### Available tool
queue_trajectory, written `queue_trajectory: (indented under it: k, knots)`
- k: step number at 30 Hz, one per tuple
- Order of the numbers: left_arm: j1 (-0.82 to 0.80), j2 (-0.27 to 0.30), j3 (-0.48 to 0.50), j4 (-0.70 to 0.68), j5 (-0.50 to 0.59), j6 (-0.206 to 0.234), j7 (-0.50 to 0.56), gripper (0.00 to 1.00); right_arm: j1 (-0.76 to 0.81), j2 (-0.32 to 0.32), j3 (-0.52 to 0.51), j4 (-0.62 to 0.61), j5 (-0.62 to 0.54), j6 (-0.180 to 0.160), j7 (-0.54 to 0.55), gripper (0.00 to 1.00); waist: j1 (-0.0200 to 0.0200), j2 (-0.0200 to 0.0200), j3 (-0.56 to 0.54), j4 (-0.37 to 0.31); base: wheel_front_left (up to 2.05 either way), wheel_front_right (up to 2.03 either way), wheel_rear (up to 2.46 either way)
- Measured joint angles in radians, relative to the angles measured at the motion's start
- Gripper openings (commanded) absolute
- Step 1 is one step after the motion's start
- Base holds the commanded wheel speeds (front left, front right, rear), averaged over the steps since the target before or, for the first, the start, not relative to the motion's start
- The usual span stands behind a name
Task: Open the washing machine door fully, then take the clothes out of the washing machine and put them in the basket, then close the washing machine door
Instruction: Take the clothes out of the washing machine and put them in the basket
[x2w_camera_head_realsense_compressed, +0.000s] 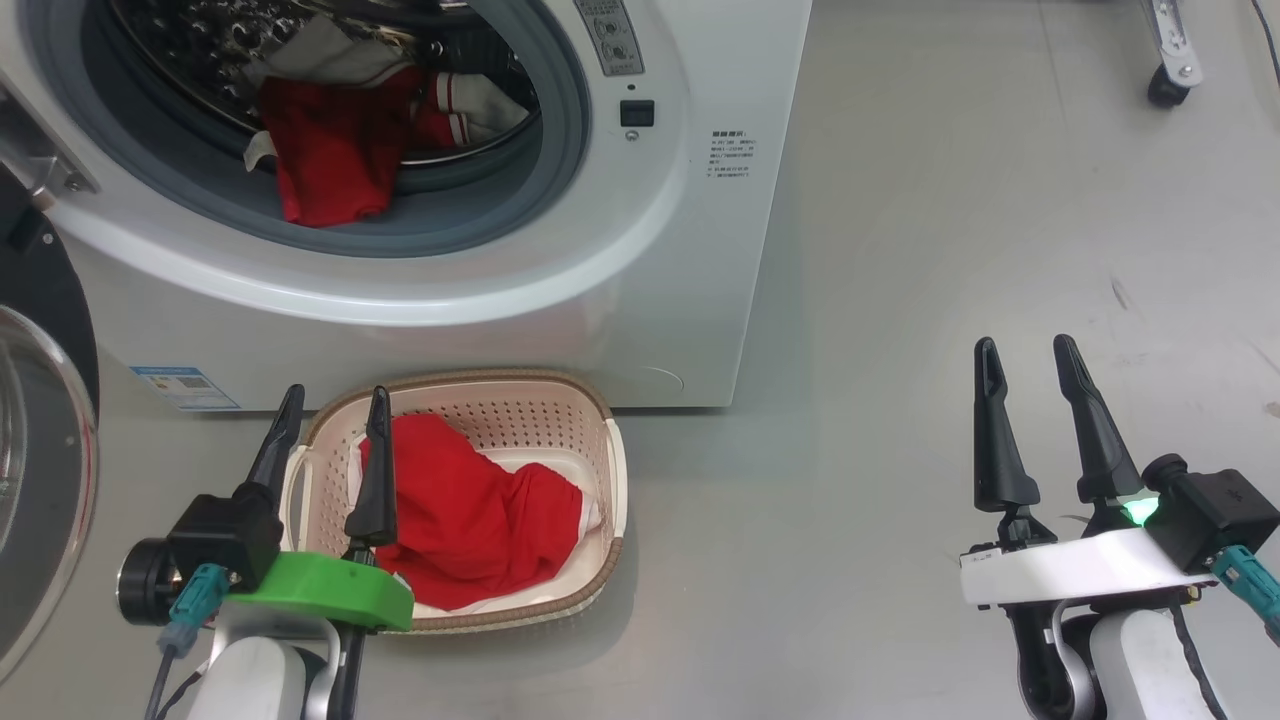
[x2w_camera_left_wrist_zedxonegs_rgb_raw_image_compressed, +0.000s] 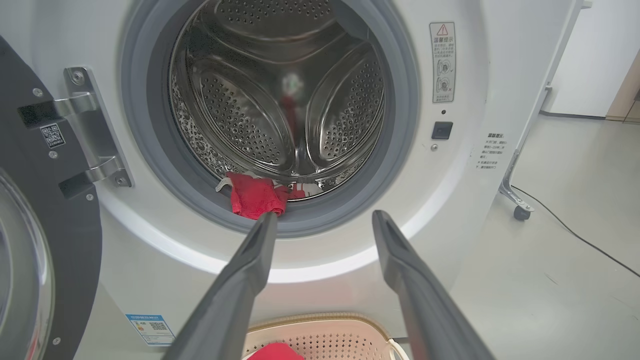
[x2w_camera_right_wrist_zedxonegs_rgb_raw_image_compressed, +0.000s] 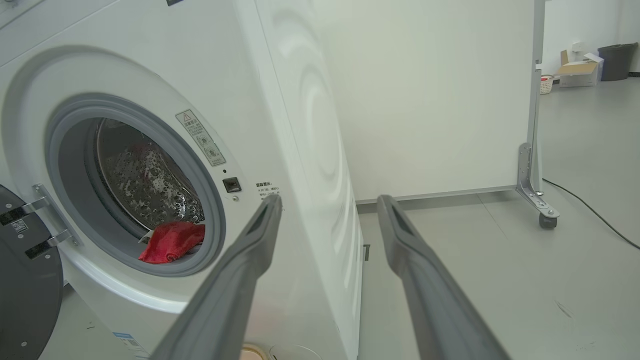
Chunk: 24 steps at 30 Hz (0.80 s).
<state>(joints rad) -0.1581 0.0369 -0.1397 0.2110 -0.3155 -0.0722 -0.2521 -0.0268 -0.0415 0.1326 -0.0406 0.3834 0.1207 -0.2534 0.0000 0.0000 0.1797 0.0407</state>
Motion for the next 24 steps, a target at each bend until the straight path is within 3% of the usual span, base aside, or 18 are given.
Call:
queue_trajectory:
  k: [12, 20, 24]
  knots:
    - [-0.096, 0.026, -0.006, -0.019, 0.055, 0.026, 0.016, 1.0, -0.026, 0.0, 0.015, -0.032, 0.003, 0.0, 0.0, 1.0, 0.0, 0.0, 0.128, -0.032, 0.0, 0.0, 0.0]
    - [-0.234, 0.061, 0.051, -0.007, 0.068, 0.078, 0.069, 1.0, -0.083, -0.001, 0.037, -0.041, 0.02, 0.0, 0.0, 1.0, 0.0, 0.0, 0.219, -0.073, 0.0, 0.0, 0.0]
    - [-0.325, 0.105, 0.073, 0.033, 0.1, 0.105, 0.129, 1.0, -0.114, -0.002, 0.05, -0.041, 0.039, 0.0, 0.0, 1.0, 0.0001, 0.0, 0.266, -0.11, 0.0, 0.0, 0.0]
